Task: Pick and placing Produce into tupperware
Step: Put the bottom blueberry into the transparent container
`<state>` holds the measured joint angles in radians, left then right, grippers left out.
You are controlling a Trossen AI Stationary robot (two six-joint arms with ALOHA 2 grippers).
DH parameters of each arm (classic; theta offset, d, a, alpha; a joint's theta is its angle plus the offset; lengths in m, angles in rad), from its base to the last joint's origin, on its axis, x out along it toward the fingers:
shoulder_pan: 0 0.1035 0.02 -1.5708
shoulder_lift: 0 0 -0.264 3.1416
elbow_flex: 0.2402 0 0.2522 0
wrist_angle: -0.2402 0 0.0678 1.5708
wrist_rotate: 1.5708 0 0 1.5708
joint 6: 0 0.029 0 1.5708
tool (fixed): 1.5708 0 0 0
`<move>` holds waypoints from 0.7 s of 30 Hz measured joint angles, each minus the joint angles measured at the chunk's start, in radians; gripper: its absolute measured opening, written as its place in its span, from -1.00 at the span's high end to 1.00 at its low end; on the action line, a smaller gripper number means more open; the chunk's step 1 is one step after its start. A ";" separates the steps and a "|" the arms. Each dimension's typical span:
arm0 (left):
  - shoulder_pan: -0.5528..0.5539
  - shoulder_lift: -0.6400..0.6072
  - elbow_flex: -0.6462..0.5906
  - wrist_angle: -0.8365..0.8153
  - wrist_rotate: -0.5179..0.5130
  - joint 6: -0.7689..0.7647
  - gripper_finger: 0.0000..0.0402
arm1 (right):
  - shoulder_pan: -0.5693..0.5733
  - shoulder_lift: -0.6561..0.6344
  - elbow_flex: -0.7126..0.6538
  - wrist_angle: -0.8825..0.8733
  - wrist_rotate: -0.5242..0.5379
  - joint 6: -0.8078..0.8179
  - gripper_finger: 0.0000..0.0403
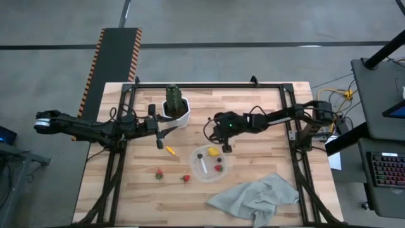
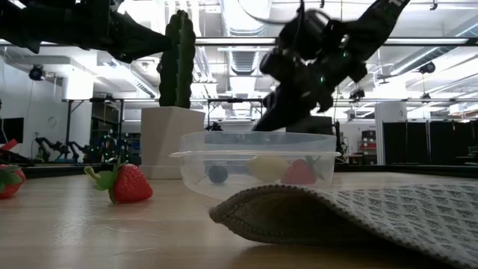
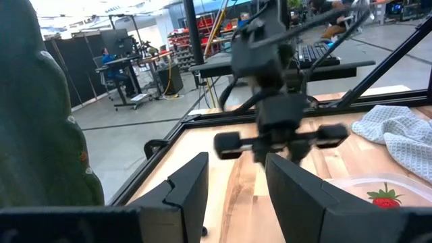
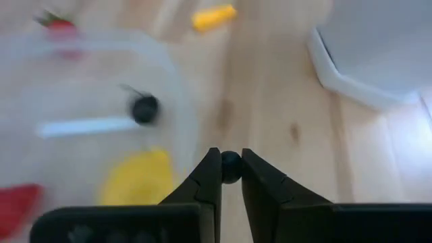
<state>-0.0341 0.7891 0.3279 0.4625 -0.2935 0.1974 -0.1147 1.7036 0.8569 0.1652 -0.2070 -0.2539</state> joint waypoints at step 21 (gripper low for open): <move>0.000 0.000 0.000 0.001 0.000 -0.007 0.33 | 0.217 0.032 0.005 -0.031 0.025 0.115 0.84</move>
<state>-0.0341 0.7889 0.3279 0.4631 -0.2932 0.1906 0.1026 1.7358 0.8619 0.1345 -0.1822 -0.1388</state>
